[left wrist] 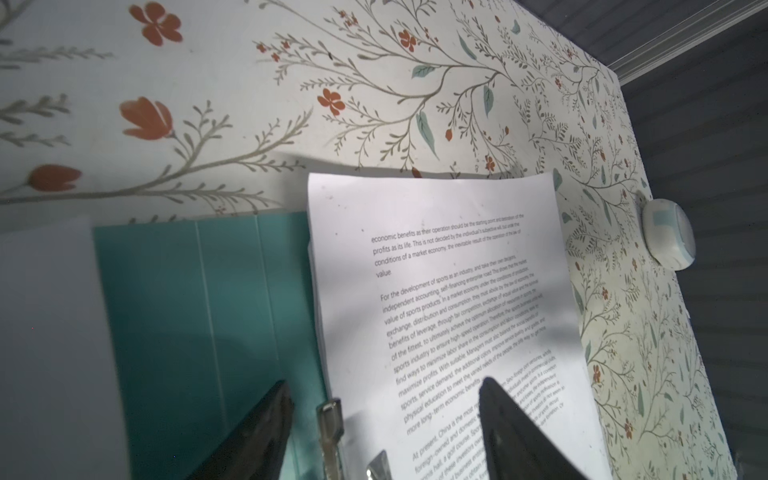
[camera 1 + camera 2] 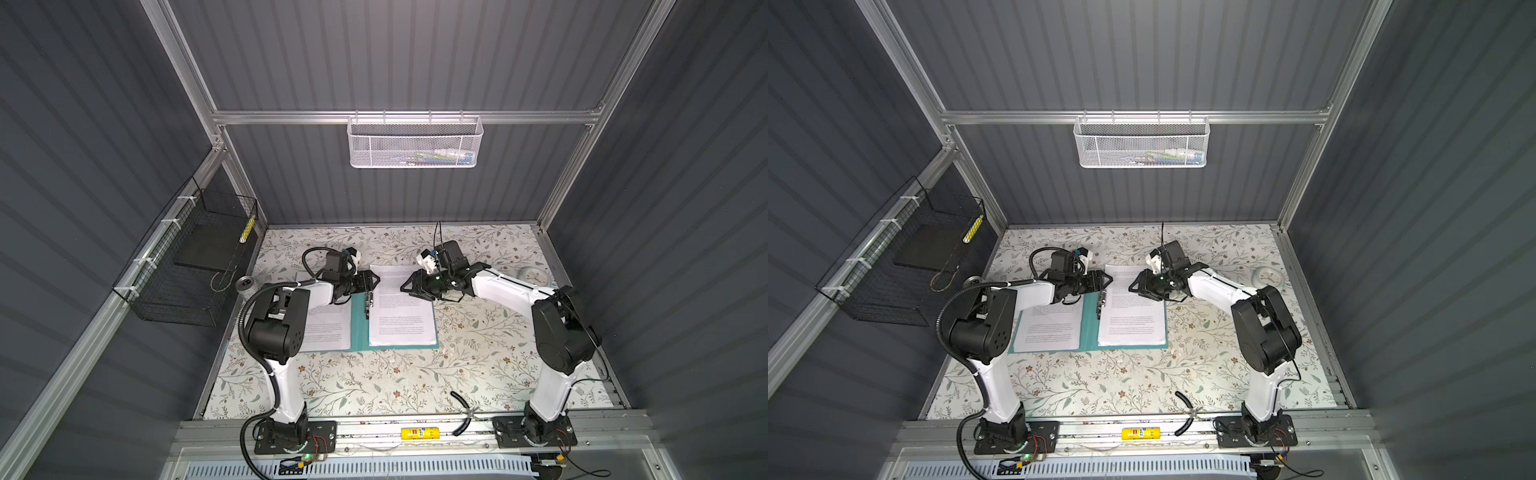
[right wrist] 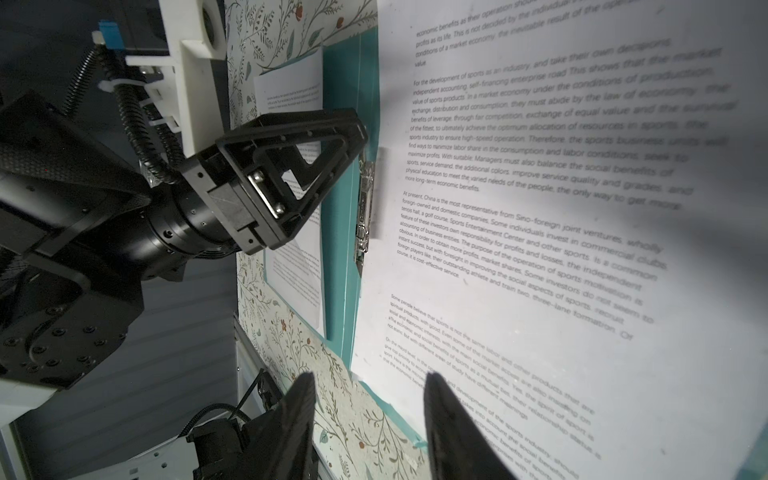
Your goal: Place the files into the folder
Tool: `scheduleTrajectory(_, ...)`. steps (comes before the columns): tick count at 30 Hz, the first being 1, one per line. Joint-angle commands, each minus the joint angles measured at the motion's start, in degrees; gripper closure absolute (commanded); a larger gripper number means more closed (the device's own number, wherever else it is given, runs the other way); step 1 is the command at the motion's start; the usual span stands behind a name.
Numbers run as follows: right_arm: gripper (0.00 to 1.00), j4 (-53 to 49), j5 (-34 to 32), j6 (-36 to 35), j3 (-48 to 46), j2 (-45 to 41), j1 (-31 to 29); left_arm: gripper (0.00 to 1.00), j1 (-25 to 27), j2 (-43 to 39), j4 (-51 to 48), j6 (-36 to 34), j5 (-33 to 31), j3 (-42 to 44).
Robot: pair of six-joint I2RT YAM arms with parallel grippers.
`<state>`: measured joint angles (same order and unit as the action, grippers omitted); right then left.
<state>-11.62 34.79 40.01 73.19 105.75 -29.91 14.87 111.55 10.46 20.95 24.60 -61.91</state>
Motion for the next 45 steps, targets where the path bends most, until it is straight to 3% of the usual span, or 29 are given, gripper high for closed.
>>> scheduleTrajectory(1, 0.54, -0.21, 1.06, -0.63, 1.09, 0.90, 0.39, 0.29, -0.63, 1.65, 1.36, -0.71, 3.14, -1.46)
scheduleTrajectory(12, 0.54, 1.90, 2.19, 0.50, -0.77, 0.75, 1.07, 0.33, -0.90, 3.33, 5.13, 1.80, 6.83, -0.87)
scheduleTrajectory(30, 0.54, 0.79, 0.91, 0.42, 0.11, 1.73, 1.61, 0.40, -0.90, -0.34, 5.36, 2.87, 6.07, 1.23)
scheduleTrajectory(33, 0.53, -2.91, -4.06, -1.16, 1.52, 1.76, 2.17, 0.40, -0.90, -0.93, 5.36, 2.96, 6.16, 1.52)
scheduleTrajectory(39, 0.48, -13.10, -22.21, -6.75, 6.50, 3.56, 3.50, 0.40, -0.90, -1.51, 5.08, 2.77, 5.79, 1.64)
scheduleTrajectory(45, 0.46, -14.59, -26.25, -9.02, 8.91, 7.47, 4.94, 0.40, -0.90, -1.35, 5.54, 3.13, 6.34, 1.70)
